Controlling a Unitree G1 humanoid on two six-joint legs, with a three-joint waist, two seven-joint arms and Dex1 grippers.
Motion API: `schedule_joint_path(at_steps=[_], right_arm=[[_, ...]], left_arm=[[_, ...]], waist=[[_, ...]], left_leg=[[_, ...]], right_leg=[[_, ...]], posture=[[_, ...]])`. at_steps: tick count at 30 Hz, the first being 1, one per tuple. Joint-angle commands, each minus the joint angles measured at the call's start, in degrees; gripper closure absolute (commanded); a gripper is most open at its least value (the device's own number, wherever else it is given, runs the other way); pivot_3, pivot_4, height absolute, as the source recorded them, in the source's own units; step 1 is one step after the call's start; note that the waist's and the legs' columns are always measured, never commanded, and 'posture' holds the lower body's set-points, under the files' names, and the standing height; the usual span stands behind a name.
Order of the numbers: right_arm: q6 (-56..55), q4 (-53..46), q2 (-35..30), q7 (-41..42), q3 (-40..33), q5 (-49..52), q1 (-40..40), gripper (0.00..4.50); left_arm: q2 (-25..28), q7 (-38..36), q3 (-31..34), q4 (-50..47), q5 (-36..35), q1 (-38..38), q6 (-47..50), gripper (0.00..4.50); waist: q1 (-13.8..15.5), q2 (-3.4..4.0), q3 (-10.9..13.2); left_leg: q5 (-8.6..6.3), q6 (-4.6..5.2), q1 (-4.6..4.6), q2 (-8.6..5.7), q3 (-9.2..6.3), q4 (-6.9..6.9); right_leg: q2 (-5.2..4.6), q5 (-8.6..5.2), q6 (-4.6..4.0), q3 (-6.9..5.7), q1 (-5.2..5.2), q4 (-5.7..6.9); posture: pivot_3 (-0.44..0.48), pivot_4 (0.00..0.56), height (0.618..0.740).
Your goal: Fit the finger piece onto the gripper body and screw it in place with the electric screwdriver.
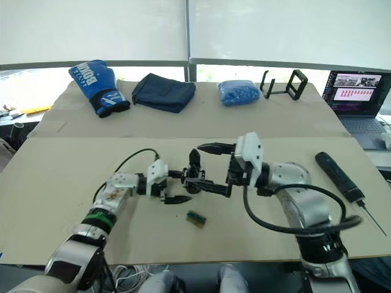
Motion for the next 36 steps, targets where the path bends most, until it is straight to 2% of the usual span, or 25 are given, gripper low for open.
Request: schedule_joint_path(at_steps=[1,4,6,9,15,18,21,24,25,28,31,32,36], right_arm=[[-0.2,-5.0,-2.3,-2.9,-7.2,1.3,5.3,0.0],[-1.3,-6.8,-3.9,-5.1,-16.6,0.2,16.8,0.0],[-1.0,-7.2,-3.1,-8.0,-22.2,1.1,22.4,0.0],[-6.6,-6.0,-1.1,-8.5,-28.8,-2.6,32.7,0.0],[-17.9,-2.8,10.4,-12.6,-39.1,-7.0,50.6,0.0],[-21.8,-0.4,15.2,-16.2,-42.3,-6.8,53.8,0.0],[-25.7,1.3,21.3,-18.2,-41.7,-7.7,58.5,0.0],[-23.2,-1.2,22.4,-20.8,-40.5,-6.8,59.5,0.0],[-21.9,-2.0,21.6,-22.2,-40.7,-6.1,58.6,0.0],[-17.5,-1.6,15.2,-25.0,-43.0,-4.0,54.1,0.0],[-10.6,3.1,4.7,-25.4,-46.0,-0.9,48.3,0.0],[-8.1,4.7,1.5,-24.6,-46.2,0.1,46.9,0.0],[5.3,16.9,-14.5,-18.1,-42.9,2.6,39.1,0.0]], left_arm=[[4.1,-1.9,3.6,-4.3,-3.9,3.5,3.3,0.04],[7.8,-2.7,7.7,-12.2,-8.6,7.2,5.4,0.04],[9.3,-2.0,9.6,-17.4,-11.0,9.2,7.6,0.04],[11.4,-0.9,11.7,-26.5,-15.3,12.4,13.0,0.04],[13.3,3.5,13.8,-42.0,-24.3,16.2,26.5,0.04],[15.1,3.7,12.4,-45.9,-25.9,17.3,31.4,0.04],[15.2,3.9,12.5,-48.8,-27.6,17.3,32.7,0.04],[16.5,2.7,12.7,-50.1,-28.4,17.4,33.6,0.04],[15.8,2.8,13.3,-50.0,-27.9,16.6,31.4,0.04],[15.2,4.5,13.4,-51.5,-30.5,11.8,33.8,0.04],[14.6,6.0,13.0,-52.6,-33.6,7.8,37.2,0.04],[14.8,6.4,12.8,-52.9,-34.4,7.1,38.4,0.04],[15.3,7.1,12.2,-53.2,-37.0,5.4,42.8,0.04]], waist=[[0.1,0.01,0.0],[1.0,0.0,0.0],[1.5,0.03,0.1],[2.3,0.05,0.1],[2.4,0.12,0.1],[2.1,0.27,0.2],[1.5,0.42,0.3],[1.1,0.58,0.3],[0.9,0.68,0.3],[0.7,0.76,0.4],[0.8,0.76,0.5],[1.0,0.77,0.4],[1.0,0.72,0.5]], left_leg=[[0.02,-0.04,0.02,0.0,0.0,-0.04],[0.04,-0.09,-0.02,0.02,-0.07,-0.17],[0.03,-0.07,-0.17,0.01,-0.13,-0.12],[-0.02,0.02,-0.16,-0.06,-0.13,-0.06],[-0.07,0.09,-0.13,-0.09,-0.09,-0.09],[-0.07,0.0,-0.03,-0.07,-0.13,-0.16],[-0.1,-0.12,0.1,-0.07,-0.01,-0.2],[-0.28,-0.54,0.19,0.04,-0.04,-0.28],[-0.24,-0.62,0.19,0.04,-0.03,-0.29],[-0.22,-0.65,0.22,0.02,0.06,-0.29],[-0.16,-0.52,0.21,-0.11,0.13,-0.25],[0.01,-0.18,0.23,-0.13,0.14,-0.26],[0.0,-0.11,0.31,-0.12,0.2,-0.31]], right_leg=[[0.01,-0.01,-0.02,0.0,0.0,0.01],[0.02,-0.03,-0.05,-0.01,-0.01,-0.03],[0.02,-0.04,-0.05,-0.01,-0.04,-0.07],[0.04,-0.06,0.0,0.0,0.07,-0.14],[0.11,-0.35,0.48,0.16,0.12,-0.17],[0.16,-0.46,0.58,0.21,0.15,-0.16],[0.08,-0.45,0.57,0.41,0.15,-0.13],[0.09,-0.48,0.52,0.69,0.06,-0.03],[0.1,-0.48,0.51,0.75,0.03,-0.01],[0.12,-0.45,0.42,0.89,0.02,0.0],[0.37,-0.38,0.36,0.99,0.04,0.0],[0.38,-0.38,0.36,1.03,0.04,0.0],[0.58,-0.38,0.36,1.11,0.11,-0.06]], posture=[[0.0,0.15,0.74],[0.0,0.15,0.74],[0.0,0.15,0.74],[0.0,0.15,0.74],[0.0,0.15,0.74],[0.0,0.15,0.74],[0.0,0.15,0.74],[0.0,0.15,0.74],[0.0,0.15,0.74],[0.0,0.15,0.74],[0.0,0.15,0.74],[0.0,0.15,0.74],[0.0,0.15,0.74]])
